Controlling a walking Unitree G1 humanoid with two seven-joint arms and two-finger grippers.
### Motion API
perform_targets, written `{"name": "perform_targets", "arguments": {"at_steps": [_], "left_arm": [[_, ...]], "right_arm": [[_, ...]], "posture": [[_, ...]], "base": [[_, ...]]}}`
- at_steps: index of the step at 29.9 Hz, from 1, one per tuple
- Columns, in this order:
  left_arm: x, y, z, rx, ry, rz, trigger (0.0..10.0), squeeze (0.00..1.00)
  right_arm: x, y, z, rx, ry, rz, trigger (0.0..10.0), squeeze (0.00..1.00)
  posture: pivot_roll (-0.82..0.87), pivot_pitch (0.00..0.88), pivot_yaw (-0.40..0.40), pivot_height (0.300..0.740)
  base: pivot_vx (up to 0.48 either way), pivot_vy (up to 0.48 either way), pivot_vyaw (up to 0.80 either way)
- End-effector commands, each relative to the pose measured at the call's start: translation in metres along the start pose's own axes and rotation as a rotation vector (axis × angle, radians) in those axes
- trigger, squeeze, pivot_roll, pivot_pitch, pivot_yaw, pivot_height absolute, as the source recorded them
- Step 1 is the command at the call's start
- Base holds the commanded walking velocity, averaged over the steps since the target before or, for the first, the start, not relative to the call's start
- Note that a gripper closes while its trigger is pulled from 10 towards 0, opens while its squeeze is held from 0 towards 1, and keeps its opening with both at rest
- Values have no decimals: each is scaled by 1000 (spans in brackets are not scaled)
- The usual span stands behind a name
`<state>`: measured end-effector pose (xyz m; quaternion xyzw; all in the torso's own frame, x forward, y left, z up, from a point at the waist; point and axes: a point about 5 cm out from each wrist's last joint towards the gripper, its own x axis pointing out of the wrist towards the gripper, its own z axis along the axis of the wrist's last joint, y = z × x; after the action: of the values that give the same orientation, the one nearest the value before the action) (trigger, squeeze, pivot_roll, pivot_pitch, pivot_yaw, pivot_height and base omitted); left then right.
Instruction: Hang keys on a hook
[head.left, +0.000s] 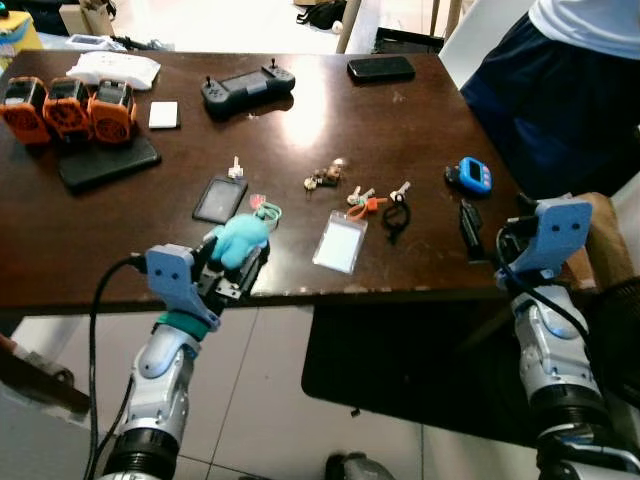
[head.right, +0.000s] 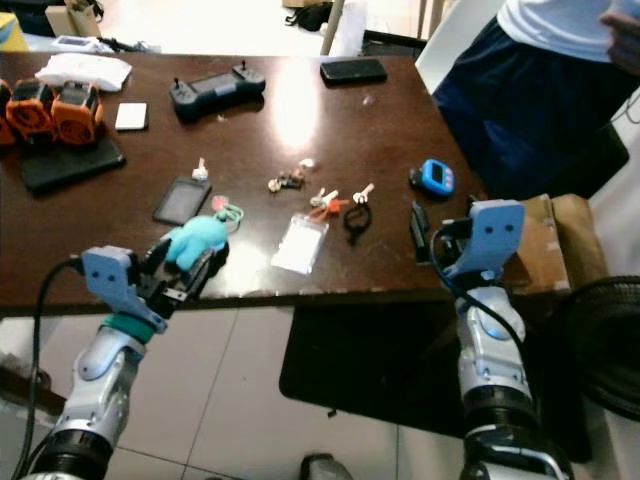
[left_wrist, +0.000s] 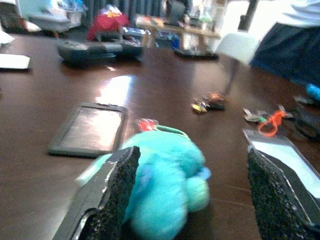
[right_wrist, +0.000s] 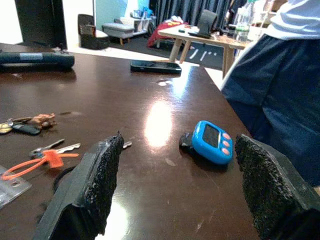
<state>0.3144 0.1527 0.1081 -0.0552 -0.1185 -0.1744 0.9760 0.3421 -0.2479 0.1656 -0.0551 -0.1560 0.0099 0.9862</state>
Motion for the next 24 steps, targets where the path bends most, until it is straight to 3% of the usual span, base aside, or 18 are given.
{"name": "perform_targets", "arguments": {"at_steps": [1,8,9,11,12,13,14,15,17,20,21,24], "left_arm": [[-3,0,-2,10,14,-6,10000,0],[-2,-1,-1,13,13,-8,10000,0],[-2,-1,-1,14,13,-7,10000,0],[-2,-1,-1,14,13,-7,10000,0],[-2,-2,0,15,13,-6,10000,0],[-2,-2,0,15,13,-6,10000,0],[-2,-2,-1,19,19,1,10000,0],[-2,-2,-1,19,19,1,10000,0],[-2,-4,-2,30,26,-5,10000,0],[-3,-4,-2,33,28,-8,10000,0],[-4,-6,-4,38,34,-22,10000,0],[-6,-8,-6,36,45,-41,10000,0]], "right_arm": [[-1,-5,1,-17,8,-5,10000,0],[0,-6,1,5,16,9,10000,0],[-1,4,-1,61,30,93,10000,0],[-1,4,-1,61,30,93,10000,0],[-4,17,-2,109,35,205,10000,0],[-4,17,-2,109,35,205,10000,0],[-9,28,-4,141,51,318,10000,0],[-9,28,-4,141,51,318,10000,0],[-19,41,-9,123,101,462,10000,0],[-22,42,-12,108,121,487,10000,0],[-22,38,-19,38,171,450,10000,0],[-19,27,-24,-16,214,360,10000,0]], "posture": [[-25,95,44,740],[-25,99,44,740],[-26,99,44,740],[-26,99,44,740],[-27,103,43,740],[-27,103,43,740],[-27,106,45,740],[-27,106,45,740],[-26,107,45,740],[-26,107,45,740],[-27,109,46,740],[-29,111,46,740]], "base": [[304,0,0],[303,0,0],[300,0,0],[300,0,0],[277,0,0],[277,0,0],[0,0,0],[0,0,0],[0,0,0],[0,0,0],[0,0,0],[0,0,0]]}}
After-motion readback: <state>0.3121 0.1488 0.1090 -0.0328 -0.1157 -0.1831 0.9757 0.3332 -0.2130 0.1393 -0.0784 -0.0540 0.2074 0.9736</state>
